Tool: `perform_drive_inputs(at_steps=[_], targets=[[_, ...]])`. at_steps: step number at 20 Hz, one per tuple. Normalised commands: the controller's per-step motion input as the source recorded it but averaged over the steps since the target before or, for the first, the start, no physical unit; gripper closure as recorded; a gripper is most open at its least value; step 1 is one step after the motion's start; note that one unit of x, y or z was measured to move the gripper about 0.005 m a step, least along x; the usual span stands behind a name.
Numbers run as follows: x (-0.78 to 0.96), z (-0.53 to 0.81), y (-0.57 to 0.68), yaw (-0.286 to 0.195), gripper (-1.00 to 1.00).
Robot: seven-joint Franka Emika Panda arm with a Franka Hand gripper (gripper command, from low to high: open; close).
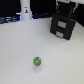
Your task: Open the kcup holder, insert the kcup into the holder, and close the kcup holder
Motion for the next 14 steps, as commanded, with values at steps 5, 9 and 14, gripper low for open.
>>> perform_drive_inputs(at_steps=[5, 9, 14], targets=[[-0.04, -0.4, 0.25, -0.081, -1.0], [-0.13, -0.41, 0.17, -0.061, -1.0], [-0.27, -0.37, 0.08, -0.029, -1.0]])
